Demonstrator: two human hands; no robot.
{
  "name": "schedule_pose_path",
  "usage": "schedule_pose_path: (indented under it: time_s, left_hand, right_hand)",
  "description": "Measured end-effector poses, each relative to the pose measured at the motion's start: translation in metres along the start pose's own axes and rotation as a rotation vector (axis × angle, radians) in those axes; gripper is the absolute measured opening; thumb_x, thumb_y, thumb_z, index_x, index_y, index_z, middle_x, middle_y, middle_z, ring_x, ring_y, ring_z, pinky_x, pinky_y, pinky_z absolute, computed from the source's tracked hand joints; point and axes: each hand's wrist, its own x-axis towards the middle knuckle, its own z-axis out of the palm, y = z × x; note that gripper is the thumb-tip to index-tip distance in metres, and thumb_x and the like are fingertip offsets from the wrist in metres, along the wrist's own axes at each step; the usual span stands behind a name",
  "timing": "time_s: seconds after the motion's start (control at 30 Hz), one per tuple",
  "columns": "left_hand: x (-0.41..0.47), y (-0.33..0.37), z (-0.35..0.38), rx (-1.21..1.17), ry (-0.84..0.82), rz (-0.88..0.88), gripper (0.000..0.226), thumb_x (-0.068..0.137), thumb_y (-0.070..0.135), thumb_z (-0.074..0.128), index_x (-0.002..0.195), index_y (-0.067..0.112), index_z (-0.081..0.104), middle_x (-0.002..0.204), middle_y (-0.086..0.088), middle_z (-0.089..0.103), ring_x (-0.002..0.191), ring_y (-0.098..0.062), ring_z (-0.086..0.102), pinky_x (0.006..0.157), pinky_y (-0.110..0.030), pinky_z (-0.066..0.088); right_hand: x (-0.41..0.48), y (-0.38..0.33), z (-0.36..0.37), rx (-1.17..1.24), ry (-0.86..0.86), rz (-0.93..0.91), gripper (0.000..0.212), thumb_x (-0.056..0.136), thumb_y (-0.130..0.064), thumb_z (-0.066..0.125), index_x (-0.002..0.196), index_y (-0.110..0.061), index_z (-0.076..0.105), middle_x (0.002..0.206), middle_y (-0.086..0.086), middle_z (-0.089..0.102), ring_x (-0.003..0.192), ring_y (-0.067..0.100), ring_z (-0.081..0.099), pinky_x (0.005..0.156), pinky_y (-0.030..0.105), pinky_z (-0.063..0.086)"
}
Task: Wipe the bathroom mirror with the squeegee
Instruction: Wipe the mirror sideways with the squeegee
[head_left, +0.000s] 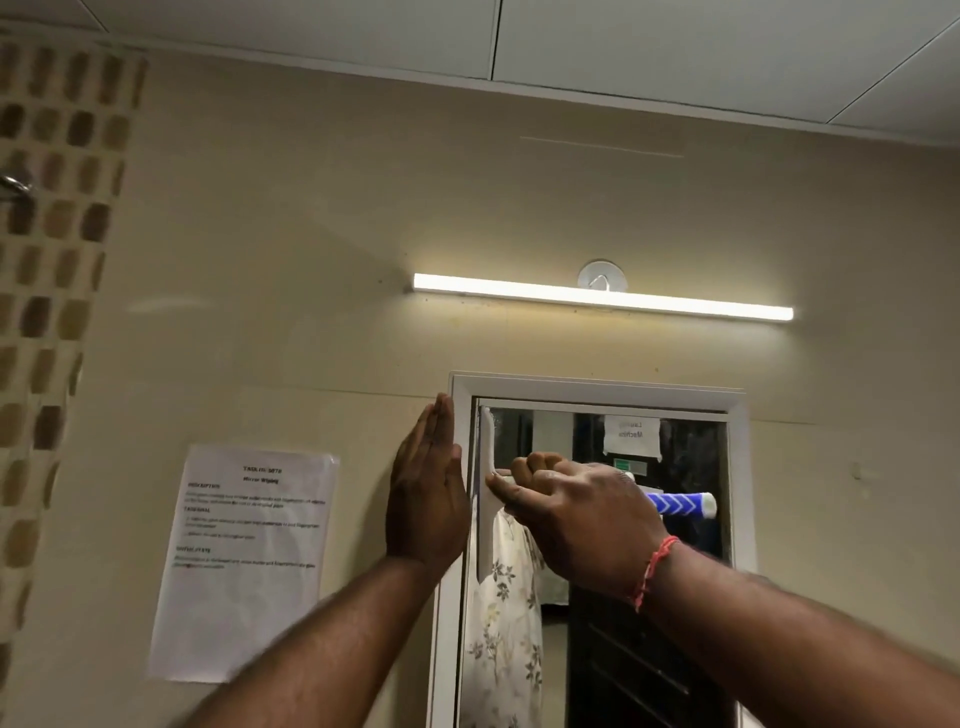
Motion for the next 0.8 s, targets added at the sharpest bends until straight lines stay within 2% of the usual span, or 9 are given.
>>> schedule_pose_path:
  time_s: [0.13, 0.27, 0.53, 0.63, 0.8]
  left_hand:
    - [-0.002, 0.001, 0.001, 0.009, 0.018, 0.016, 0.057, 0.117, 0.029, 0.038, 0.173, 0.019, 0.038, 0.177, -0.001, 0.044, 0.165, -0.024, 0.042, 0.129, -0.056, 0.045]
    - [-0.003, 0.0, 0.001, 0.003, 0.014, 0.014, 0.057, 0.117, 0.03, 0.037, 0.173, 0.017, 0.039, 0.177, -0.002, 0.044, 0.165, -0.024, 0.041, 0.128, -0.057, 0.045]
    - [-0.005, 0.002, 0.001, -0.004, 0.008, -0.009, 0.055, 0.118, 0.027, 0.04, 0.172, 0.018, 0.04, 0.177, -0.002, 0.044, 0.166, -0.023, 0.04, 0.128, -0.056, 0.046]
    - [-0.004, 0.003, 0.0, -0.003, 0.017, -0.01, 0.055, 0.118, 0.03, 0.038, 0.171, 0.015, 0.042, 0.175, -0.004, 0.046, 0.164, -0.026, 0.042, 0.127, -0.057, 0.046]
    - [-0.005, 0.006, -0.002, 0.022, 0.005, -0.016, 0.055, 0.118, 0.031, 0.038, 0.171, 0.015, 0.041, 0.175, -0.006, 0.047, 0.164, -0.027, 0.042, 0.129, -0.057, 0.045]
  right_hand:
    - [-0.001, 0.0, 0.007, -0.012, 0.056, -0.01, 0.046, 0.106, -0.039, 0.058, 0.151, -0.03, 0.059, 0.103, 0.001, 0.08, 0.101, 0.027, 0.078, 0.071, 0.04, 0.063]
    - [-0.002, -0.005, 0.012, -0.028, 0.083, 0.007, 0.045, 0.104, -0.039, 0.067, 0.148, -0.028, 0.065, 0.101, 0.002, 0.08, 0.09, 0.024, 0.078, 0.068, 0.035, 0.061]
    - [0.002, -0.002, 0.012, 0.003, 0.064, -0.011, 0.044, 0.106, -0.037, 0.066, 0.148, -0.025, 0.066, 0.102, 0.004, 0.082, 0.095, 0.026, 0.08, 0.067, 0.035, 0.062]
    - [0.003, -0.004, 0.013, 0.004, 0.052, -0.006, 0.043, 0.109, -0.039, 0.059, 0.149, -0.025, 0.063, 0.099, 0.004, 0.08, 0.094, 0.027, 0.08, 0.066, 0.035, 0.061]
    - [0.003, -0.005, 0.016, -0.018, 0.031, 0.001, 0.043, 0.111, -0.042, 0.051, 0.151, -0.028, 0.057, 0.087, 0.002, 0.075, 0.072, 0.021, 0.075, 0.057, 0.031, 0.055]
